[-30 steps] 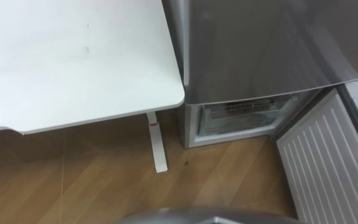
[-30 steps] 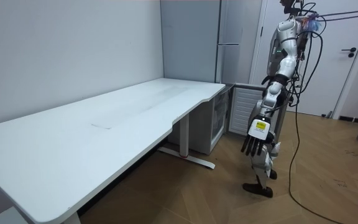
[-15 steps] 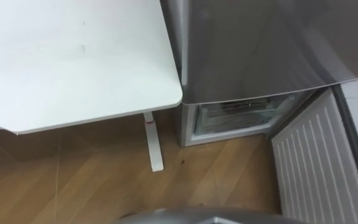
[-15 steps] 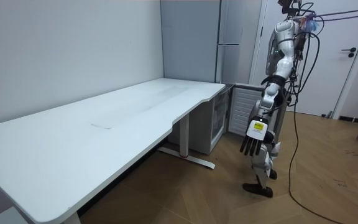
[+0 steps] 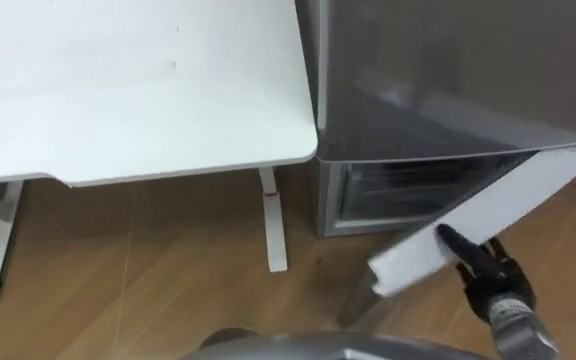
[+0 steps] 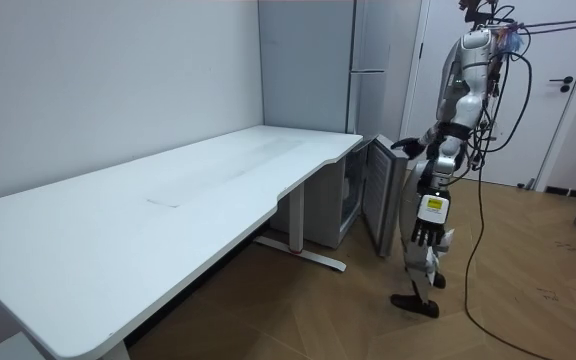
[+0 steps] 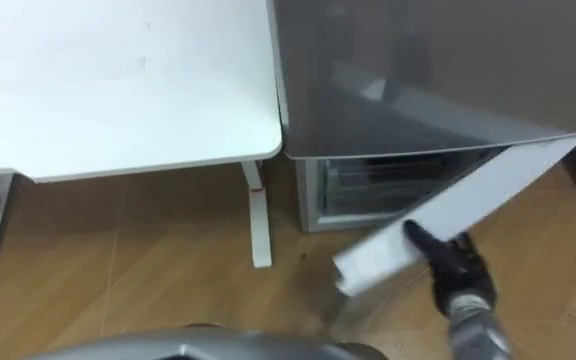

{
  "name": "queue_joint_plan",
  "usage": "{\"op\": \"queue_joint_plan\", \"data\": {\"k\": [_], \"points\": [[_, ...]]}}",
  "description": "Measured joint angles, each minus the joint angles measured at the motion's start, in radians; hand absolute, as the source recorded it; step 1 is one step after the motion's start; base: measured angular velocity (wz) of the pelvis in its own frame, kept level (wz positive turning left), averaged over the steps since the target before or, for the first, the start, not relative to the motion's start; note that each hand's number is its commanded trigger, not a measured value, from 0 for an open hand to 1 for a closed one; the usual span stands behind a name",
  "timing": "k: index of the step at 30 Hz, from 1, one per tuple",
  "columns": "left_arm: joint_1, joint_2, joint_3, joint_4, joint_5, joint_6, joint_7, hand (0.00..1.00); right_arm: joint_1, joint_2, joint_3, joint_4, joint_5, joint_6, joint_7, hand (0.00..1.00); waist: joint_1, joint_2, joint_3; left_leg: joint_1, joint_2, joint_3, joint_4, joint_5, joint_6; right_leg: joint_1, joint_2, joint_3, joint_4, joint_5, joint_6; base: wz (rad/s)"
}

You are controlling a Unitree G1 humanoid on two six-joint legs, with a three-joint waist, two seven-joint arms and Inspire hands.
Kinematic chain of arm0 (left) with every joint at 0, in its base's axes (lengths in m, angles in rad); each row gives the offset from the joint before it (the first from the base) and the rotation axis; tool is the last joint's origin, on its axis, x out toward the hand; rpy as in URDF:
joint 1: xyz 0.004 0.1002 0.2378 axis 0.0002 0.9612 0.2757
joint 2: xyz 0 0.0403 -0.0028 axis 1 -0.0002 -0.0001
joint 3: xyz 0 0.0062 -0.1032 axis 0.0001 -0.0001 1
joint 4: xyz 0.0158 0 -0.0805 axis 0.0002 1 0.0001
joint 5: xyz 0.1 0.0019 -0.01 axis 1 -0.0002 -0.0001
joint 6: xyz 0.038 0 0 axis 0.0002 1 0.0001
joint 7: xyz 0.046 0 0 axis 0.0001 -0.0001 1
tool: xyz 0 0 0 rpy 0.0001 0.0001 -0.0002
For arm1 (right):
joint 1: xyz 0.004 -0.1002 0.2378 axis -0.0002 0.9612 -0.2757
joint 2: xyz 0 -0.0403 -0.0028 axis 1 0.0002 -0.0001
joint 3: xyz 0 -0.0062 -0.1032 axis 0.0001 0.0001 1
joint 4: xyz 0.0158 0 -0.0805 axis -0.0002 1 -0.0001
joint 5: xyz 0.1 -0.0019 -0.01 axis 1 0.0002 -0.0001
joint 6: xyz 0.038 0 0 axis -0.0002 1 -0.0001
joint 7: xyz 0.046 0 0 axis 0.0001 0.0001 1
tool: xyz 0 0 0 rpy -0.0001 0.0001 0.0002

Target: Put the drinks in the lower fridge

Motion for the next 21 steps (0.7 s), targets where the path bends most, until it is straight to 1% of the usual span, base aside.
{"op": "queue_joint_plan", "data": {"k": [1, 2, 3, 4, 5, 6, 7, 8, 9, 10, 12, 13, 16, 18, 19, 21], "points": [[-0.002, -0.005, -0.016, -0.002, 0.000, 0.000, 0.002, 0.00, -0.025, 0.009, 0.060, 0.001, 0.004, 0.023, 0.029, 0.00, 0.000, 0.002, 0.0010, -0.002, 0.000, -0.007, -0.001, 0.002, -0.001, 0.000, 0.001, -0.002, -0.001, 0.000, -0.002, 0.16], [-0.002, -0.009, -0.024, -0.004, 0.000, 0.000, 0.002, 0.00, -0.037, 0.013, 0.094, 0.001, 0.005, 0.037, 0.046, 0.00, 0.000, 0.001, 0.0009, -0.003, -0.001, -0.011, -0.001, 0.004, -0.001, 0.000, 0.001, -0.004, -0.002, -0.001, -0.002, 0.23], [-0.009, -0.014, -0.036, -0.010, 0.000, 0.000, 0.003, 0.00, -0.063, 0.021, 0.163, 0.001, 0.006, 0.060, 0.078, 0.00, 0.003, -0.001, -0.0002, -0.004, -0.003, -0.019, 0.001, 0.005, -0.002, 0.002, 0.000, -0.013, -0.003, -0.004, -0.003, 0.19], [-0.011, -0.016, -0.046, -0.018, 0.000, 0.000, 0.004, 0.00, -0.087, 0.035, 0.223, -0.003, 0.005, 0.080, 0.106, 0.00, 0.020, -0.004, -0.0004, -0.002, -0.003, -0.021, 0.005, 0.006, -0.003, 0.003, 0.000, -0.017, -0.001, -0.008, -0.005, 0.13], [-0.012, -0.016, -0.046, -0.022, -0.001, 0.000, 0.004, 0.00, -0.097, 0.046, 0.247, -0.003, 0.004, 0.089, 0.119, 0.00, 0.027, -0.005, -0.0001, -0.001, -0.003, -0.021, 0.006, 0.006, -0.004, 0.004, 0.000, -0.019, -0.001, -0.008, -0.006, 0.10], [-0.017, -0.016, -0.046, -0.034, -0.001, 0.000, 0.009, 0.00, -0.119, 0.065, 0.286, -0.004, 0.004, 0.111, 0.145, 0.00, 0.038, -0.011, -0.0009, 0.000, -0.003, -0.024, 0.007, 0.007, -0.005, 0.006, 0.000, -0.027, -0.001, -0.008, -0.006, 0.13], [-0.021, -0.016, -0.046, -0.041, -0.001, 0.000, 0.016, 0.00, -0.133, 0.076, 0.313, -0.013, 0.004, 0.133, 0.166, 0.00, 0.050, -0.013, 0.0010, 0.000, -0.005, -0.029, 0.005, 0.007, -0.005, 0.009, -0.001, -0.030, -0.003, -0.009, -0.006, 0.16], [-0.021, -0.016, -0.046, -0.043, -0.002, -0.001, 0.019, 0.00, -0.140, 0.079, 0.324, -0.020, 0.005, 0.143, 0.175, 0.00, 0.051, -0.015, 0.0027, 0.001, -0.006, -0.032, 0.005, 0.007, -0.005, 0.015, -0.001, -0.034, -0.007, -0.009, -0.006, 0.24], [-0.021, -0.015, -0.047, -0.045, -0.004, 0.000, 0.023, 0.00, -0.142, 0.083, 0.332, -0.033, 0.005, 0.158, 0.191, 0.00, 0.050, -0.018, 0.0038, 0.002, -0.012, -0.041, 0.005, 0.007, -0.005, 0.028, -0.003, -0.050, -0.020, -0.010, -0.004, 0.32], [-0.019, -0.016, -0.055, -0.050, -0.006, 0.005, 0.026, 0.00, -0.142, 0.082, 0.332, -0.035, 0.006, 0.167, 0.202, 0.00, 0.048, -0.018, 0.0044, 0.003, -0.018, -0.048, 0.004, 0.008, -0.003, 0.034, -0.004, -0.056, -0.020, -0.014, 0.002, 0.34], [-0.014, -0.016, -0.066, -0.071, -0.009, 0.015, 0.026, 0.00, -0.143, 0.077, 0.330, -0.035, 0.004, 0.184, 0.203, 0.00, 0.049, -0.022, 0.0052, 0.001, -0.023, -0.048, 0.002, 0.008, -0.002, 0.039, -0.011, -0.061, -0.020, -0.019, 0.007, 0.19], [-0.008, -0.016, -0.066, -0.080, -0.019, 0.023, 0.027, 0.00, -0.142, 0.073, 0.329, -0.035, 0.005, 0.194, 0.203, 0.00, 0.047, -0.030, 0.0077, 0.001, -0.027, -0.048, -0.004, 0.009, 0.000, 0.045, -0.015, -0.068, -0.020, -0.021, 0.008, 0.11], [-0.007, -0.017, -0.065, -0.098, -0.024, 0.035, 0.028, 0.00, -0.142, 0.058, 0.328, -0.035, 0.004, 0.216, 0.202, 0.00, 0.046, -0.045, 0.0149, 0.000, -0.035, -0.048, -0.010, 0.011, 0.003, 0.044, -0.019, -0.072, -0.020, -0.022, 0.012, 0.07], [-0.004, -0.017, -0.065, -0.098, -0.051, 0.037, 0.047, 0.00, -0.140, 0.049, 0.328, -0.035, 0.004, 0.221, 0.202, 0.00, 0.046, -0.046, 0.0144, 0.001, -0.037, -0.047, -0.011, 0.010, 0.005, 0.043, -0.021, -0.069, -0.019, -0.022, 0.014, 0.00], [-0.004, -0.017, -0.065, -0.098, -0.072, 0.037, 0.062, 0.00, -0.139, 0.040, 0.326, -0.035, -0.001, 0.222, 0.202, 0.00, 0.041, -0.046, 0.0143, 0.002, -0.037, -0.046, -0.012, 0.010, 0.006, 0.043, -0.021, -0.069, -0.018, -0.022, 0.015, 0.00], [-0.001, -0.017, -0.066, -0.098, -0.102, 0.037, 0.077, 0.00, -0.138, 0.040, 0.316, -0.029, -0.014, 0.222, 0.202, 0.00, 0.028, -0.044, 0.0138, 0.003, -0.036, -0.047, -0.015, 0.010, 0.006, 0.044, -0.019, -0.069, -0.019, -0.022, 0.015, 0.00]]}}
